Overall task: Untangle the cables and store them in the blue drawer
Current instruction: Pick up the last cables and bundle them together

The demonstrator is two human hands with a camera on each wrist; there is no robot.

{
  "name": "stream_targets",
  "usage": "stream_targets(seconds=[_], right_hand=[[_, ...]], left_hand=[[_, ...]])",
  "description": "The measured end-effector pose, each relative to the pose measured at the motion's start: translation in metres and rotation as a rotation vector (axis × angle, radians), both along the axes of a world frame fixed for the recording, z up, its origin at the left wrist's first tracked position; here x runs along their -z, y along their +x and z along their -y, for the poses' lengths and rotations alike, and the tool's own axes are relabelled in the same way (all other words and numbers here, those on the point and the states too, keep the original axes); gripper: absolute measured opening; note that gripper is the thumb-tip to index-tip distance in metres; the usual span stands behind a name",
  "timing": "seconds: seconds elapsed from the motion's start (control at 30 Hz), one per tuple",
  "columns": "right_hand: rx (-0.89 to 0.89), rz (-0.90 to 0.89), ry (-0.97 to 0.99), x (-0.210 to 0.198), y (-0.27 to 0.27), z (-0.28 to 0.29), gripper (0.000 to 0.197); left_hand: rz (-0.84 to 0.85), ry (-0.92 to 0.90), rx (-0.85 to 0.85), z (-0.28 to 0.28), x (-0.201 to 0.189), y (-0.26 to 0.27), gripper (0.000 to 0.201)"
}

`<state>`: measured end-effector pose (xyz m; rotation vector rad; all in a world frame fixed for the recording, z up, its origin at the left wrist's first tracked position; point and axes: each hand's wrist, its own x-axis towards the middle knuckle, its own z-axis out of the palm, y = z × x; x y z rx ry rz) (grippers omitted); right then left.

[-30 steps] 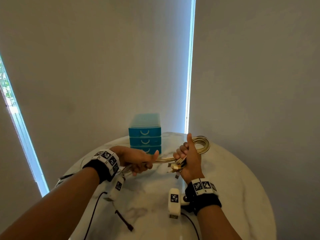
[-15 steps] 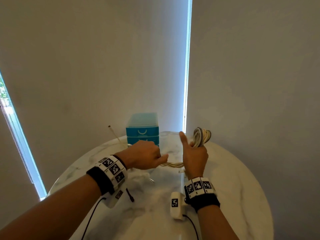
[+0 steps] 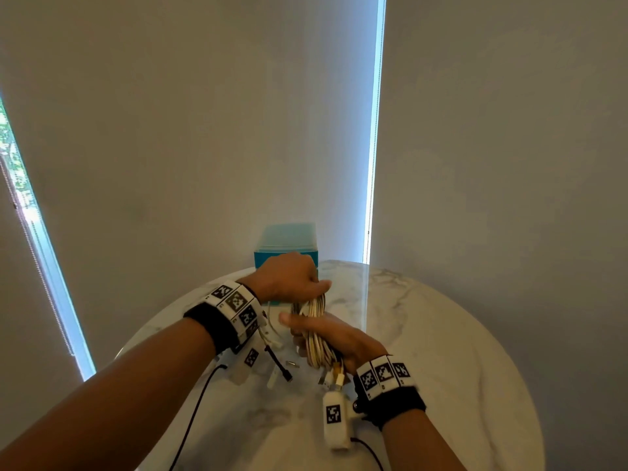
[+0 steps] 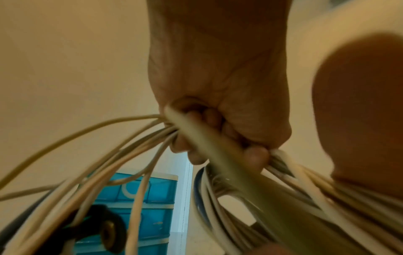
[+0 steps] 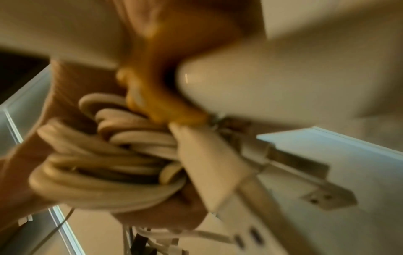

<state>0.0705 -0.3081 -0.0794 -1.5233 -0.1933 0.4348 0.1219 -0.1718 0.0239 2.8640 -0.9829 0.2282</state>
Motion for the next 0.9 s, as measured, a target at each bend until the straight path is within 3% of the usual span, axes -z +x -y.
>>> stream_targets(seconds=[0.07, 0.17, 0.23, 0.3, 0.37, 0.47, 0.6, 0.73, 0.83, 0.9], right_hand=[[0.011, 0.009, -0.04, 0.001, -0.001, 0.0, 0.036], [0.004, -0.085, 0.058, 0.004, -0.001, 0.002, 0.011], [0.022, -0.144, 0.125, 0.003, -0.001, 0.004, 0.011], [0.053, -0.152, 0.153, 0.002, -0.001, 0.007, 0.012], [0.084, -0.158, 0.184, 0.001, -0.001, 0.01, 0.017], [0.121, -0.181, 0.183, 0.0, -0.003, 0.008, 0.019], [0.156, -0.171, 0.139, -0.001, -0.005, -0.002, 0.019], [0.113, -0.088, 0.136, -0.001, -0.005, -0.008, 0.02], [0.108, 0.001, 0.111, -0.008, -0.008, -0.008, 0.007], [0.184, 0.077, 0.045, -0.008, -0.006, -0.005, 0.016]], left_hand=[[-0.018, 0.048, -0.027, 0.0, 0.0, 0.0, 0.07], [-0.085, 0.036, -0.033, -0.001, -0.002, 0.003, 0.083], [-0.13, -0.03, 0.02, -0.005, -0.008, 0.005, 0.079], [-0.202, -0.109, 0.102, -0.014, -0.013, 0.007, 0.054], [-0.235, -0.129, 0.195, -0.023, -0.013, 0.013, 0.055], [-0.142, -0.143, 0.281, -0.026, -0.008, 0.018, 0.053], [0.075, -0.005, 0.21, -0.014, 0.004, 0.009, 0.051], [0.262, 0.148, 0.177, -0.004, 0.015, 0.007, 0.024], [0.346, 0.124, 0.086, 0.002, 0.012, 0.01, 0.017], [0.339, 0.105, 0.051, 0.007, 0.008, 0.012, 0.015]])
